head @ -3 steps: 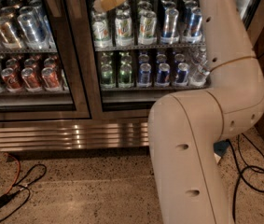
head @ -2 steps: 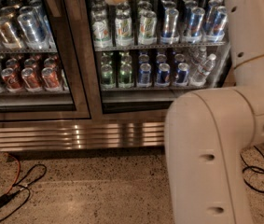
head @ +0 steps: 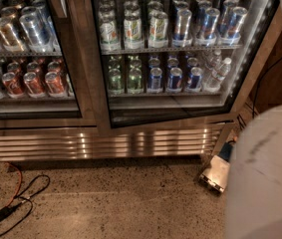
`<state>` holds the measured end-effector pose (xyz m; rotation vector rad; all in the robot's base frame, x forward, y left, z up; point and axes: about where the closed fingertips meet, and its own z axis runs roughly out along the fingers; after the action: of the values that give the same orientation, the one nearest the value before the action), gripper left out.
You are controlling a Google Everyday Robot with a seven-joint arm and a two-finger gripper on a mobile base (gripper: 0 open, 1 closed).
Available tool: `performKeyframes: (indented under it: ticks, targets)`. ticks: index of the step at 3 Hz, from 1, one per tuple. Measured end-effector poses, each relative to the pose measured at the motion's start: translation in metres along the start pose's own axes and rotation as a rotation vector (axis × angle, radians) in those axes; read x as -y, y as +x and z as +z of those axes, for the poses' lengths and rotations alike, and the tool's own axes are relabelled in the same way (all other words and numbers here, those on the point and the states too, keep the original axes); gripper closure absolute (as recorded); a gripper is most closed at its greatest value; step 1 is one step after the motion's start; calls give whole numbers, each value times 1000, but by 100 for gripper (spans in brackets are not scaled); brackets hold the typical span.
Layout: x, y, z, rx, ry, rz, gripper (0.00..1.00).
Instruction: Open right fridge door
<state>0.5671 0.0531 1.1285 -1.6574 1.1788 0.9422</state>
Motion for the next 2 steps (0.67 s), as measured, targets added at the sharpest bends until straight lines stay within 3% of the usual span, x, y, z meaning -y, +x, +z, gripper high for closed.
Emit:
performKeyframes:
  ticks: [1,2]
  targets:
    - [-52,-18,11,-1,-60,-2,94]
    - [-63,-3,31,-8,-111,43,100]
